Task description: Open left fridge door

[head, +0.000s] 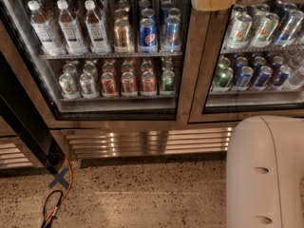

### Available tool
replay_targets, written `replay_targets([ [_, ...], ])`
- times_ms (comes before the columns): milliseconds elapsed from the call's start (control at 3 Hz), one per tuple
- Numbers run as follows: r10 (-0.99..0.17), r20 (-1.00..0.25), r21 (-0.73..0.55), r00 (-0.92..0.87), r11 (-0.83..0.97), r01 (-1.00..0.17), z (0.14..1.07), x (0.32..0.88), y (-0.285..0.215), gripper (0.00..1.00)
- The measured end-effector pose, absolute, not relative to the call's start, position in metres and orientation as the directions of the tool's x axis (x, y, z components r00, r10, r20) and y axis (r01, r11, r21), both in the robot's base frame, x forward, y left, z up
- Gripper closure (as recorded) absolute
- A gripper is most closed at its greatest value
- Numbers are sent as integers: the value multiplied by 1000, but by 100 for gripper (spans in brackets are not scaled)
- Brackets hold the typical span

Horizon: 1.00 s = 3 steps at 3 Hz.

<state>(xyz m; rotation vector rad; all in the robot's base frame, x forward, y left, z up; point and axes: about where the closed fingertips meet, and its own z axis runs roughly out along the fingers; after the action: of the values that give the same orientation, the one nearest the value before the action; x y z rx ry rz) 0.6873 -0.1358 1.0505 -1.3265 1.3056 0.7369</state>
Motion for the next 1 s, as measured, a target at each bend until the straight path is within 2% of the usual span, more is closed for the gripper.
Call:
replay_targets([
  [333,-278,-939,-262,205,185,-947,1050,687,-135,0],
  [667,-278,-939,-262,205,185,-947,1050,688,-135,2],
  [1000,-278,-939,-262,205,185,-947,1050,688,-135,21],
])
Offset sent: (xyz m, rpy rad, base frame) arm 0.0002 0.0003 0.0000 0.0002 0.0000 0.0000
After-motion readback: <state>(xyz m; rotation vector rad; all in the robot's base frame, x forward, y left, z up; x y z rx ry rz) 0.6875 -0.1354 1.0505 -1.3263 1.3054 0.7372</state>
